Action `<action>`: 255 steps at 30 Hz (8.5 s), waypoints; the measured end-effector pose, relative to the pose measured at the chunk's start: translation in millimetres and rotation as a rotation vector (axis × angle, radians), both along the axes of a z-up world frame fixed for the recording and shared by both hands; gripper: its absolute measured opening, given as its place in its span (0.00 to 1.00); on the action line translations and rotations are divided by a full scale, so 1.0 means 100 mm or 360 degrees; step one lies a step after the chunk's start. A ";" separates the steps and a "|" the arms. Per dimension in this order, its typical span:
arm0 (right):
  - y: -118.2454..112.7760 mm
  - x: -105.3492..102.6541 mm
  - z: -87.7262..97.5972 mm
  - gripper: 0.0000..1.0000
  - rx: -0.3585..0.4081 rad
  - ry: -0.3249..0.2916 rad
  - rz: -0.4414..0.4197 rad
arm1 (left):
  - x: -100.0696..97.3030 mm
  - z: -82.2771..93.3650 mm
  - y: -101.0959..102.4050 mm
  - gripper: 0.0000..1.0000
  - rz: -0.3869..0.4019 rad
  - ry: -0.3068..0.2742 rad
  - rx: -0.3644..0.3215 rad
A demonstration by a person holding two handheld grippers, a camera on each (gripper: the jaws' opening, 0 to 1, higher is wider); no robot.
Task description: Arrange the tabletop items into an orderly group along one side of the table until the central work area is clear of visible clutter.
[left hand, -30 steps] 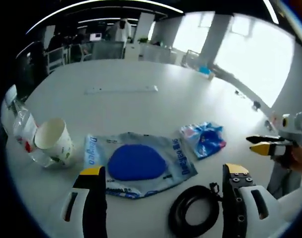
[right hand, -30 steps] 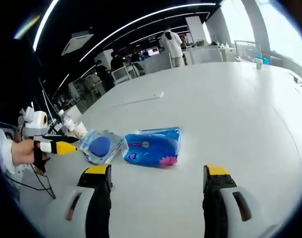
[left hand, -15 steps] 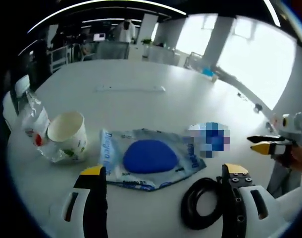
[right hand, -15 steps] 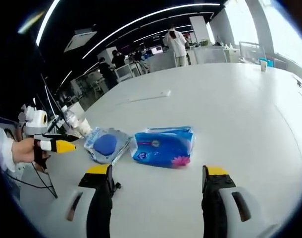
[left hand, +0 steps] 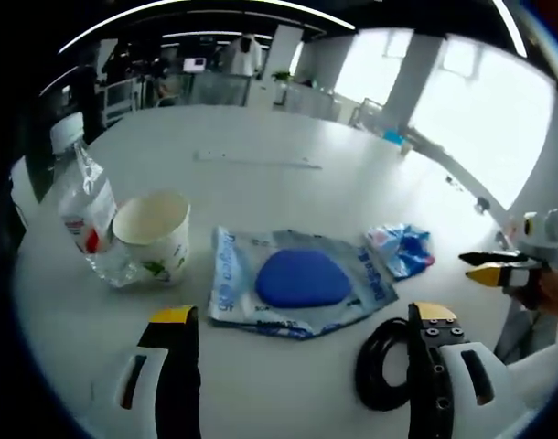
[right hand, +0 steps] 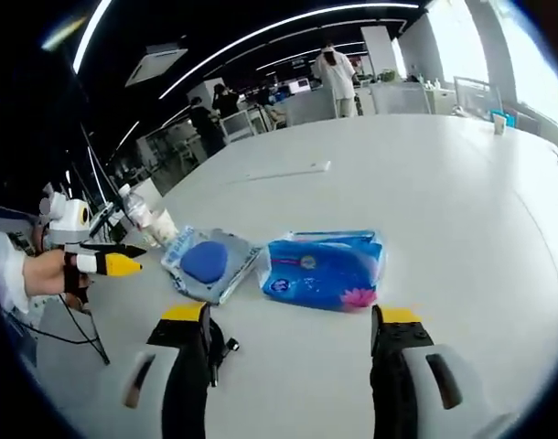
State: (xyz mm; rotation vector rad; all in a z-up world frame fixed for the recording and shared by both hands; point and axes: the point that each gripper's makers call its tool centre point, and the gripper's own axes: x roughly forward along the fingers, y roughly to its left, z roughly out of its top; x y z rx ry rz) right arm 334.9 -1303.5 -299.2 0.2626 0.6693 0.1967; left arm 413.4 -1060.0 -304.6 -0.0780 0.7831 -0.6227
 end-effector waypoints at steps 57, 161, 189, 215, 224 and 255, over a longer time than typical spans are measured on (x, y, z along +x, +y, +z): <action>0.66 0.23 -0.38 0.54 0.0173 0.0130 0.0141 | 0.15 -0.50 0.21 0.81 0.0071 0.0174 0.0040; 0.98 0.69 -0.74 0.00 0.0062 0.0220 0.0222 | 0.37 -0.69 0.39 0.01 0.0216 0.0085 0.0182; 1.15 0.53 -0.41 0.68 -0.0058 -0.0011 0.0434 | 0.34 -0.30 0.45 0.88 0.0283 -0.0217 0.0149; 1.09 0.43 -0.23 0.73 -0.0020 -0.0068 0.0402 | 0.24 -0.13 0.44 0.89 0.0287 -0.0218 0.0098; 1.05 0.45 -0.20 0.72 -0.0020 -0.0074 0.0390 | 0.24 -0.11 0.41 0.87 0.0282 -0.0220 0.0102; 0.35 0.33 -0.13 0.71 -0.0029 -0.0078 0.0134 | 0.15 -0.15 -0.14 0.80 0.0092 -0.0170 0.0092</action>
